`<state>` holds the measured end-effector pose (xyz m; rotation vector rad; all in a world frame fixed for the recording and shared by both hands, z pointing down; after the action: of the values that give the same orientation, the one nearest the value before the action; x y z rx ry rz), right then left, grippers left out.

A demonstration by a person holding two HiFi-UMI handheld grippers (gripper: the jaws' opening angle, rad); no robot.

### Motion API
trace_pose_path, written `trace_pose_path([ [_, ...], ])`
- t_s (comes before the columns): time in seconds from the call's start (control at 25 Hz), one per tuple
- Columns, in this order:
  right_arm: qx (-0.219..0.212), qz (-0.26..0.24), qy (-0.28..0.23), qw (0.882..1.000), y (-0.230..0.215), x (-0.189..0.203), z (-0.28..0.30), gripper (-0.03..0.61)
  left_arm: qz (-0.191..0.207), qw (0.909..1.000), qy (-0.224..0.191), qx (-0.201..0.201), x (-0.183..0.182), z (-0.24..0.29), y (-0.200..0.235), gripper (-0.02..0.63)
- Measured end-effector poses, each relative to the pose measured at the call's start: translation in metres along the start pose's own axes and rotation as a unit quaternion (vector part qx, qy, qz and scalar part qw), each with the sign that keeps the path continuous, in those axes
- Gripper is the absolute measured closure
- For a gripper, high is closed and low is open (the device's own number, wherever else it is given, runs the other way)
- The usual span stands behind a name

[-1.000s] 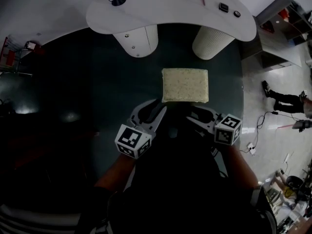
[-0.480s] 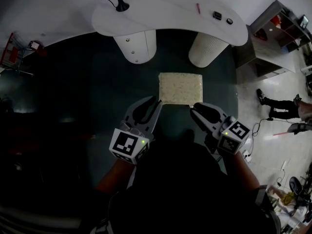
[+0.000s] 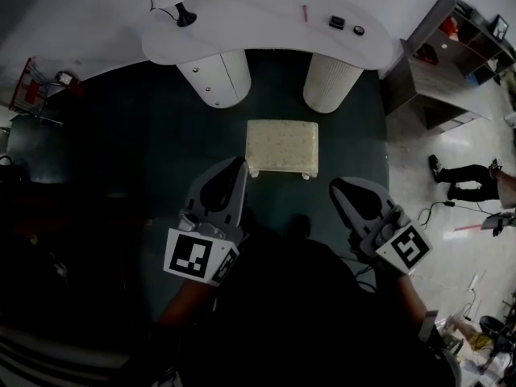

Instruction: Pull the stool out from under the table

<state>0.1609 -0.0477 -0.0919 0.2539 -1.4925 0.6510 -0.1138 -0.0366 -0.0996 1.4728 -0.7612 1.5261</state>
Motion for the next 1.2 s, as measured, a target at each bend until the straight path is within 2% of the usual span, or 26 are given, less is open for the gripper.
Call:
trace_pose_path([
  [0.16,0.021,-0.010,0.002,1.000,-0.005,0.003,-0.013,0.557,0.008,0.9999,0.010,0.002,0.007,-0.003,-0.010,0.598],
  [0.48,0.035,-0.016,-0.011,0.999,0.004,-0.004,0.008,0.561,-0.012,0.9997,0.023,-0.002,0.011,-0.010,0.003,0.598],
  [0.72,0.039,-0.022,-0.030,0.999,0.010,-0.008,0.023,0.561,0.003,0.9995,0.028,0.012,0.010,-0.012,0.013,0.598],
  [1.0,0.030,-0.022,-0.023,0.999,0.020,-0.002,0.036,0.561,0.003,0.9997,0.020,-0.013,0.005,-0.029,0.029,0.598],
  [1.2,0.030,-0.022,-0.015,0.999,0.024,0.002,0.040,0.561,-0.008,0.9991,0.029,-0.031,0.011,-0.040,0.035,0.598],
])
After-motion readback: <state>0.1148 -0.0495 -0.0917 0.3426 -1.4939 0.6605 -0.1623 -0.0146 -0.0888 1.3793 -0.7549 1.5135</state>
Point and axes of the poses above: the fingertips, and each gripper's own axes: z forward along the fingers, y to its left, x out of its underside, the point moved 10 cm from there along -z, backward along the fingers, and after that the axes turned 4 degrees about -y, right-handed, at the moved point
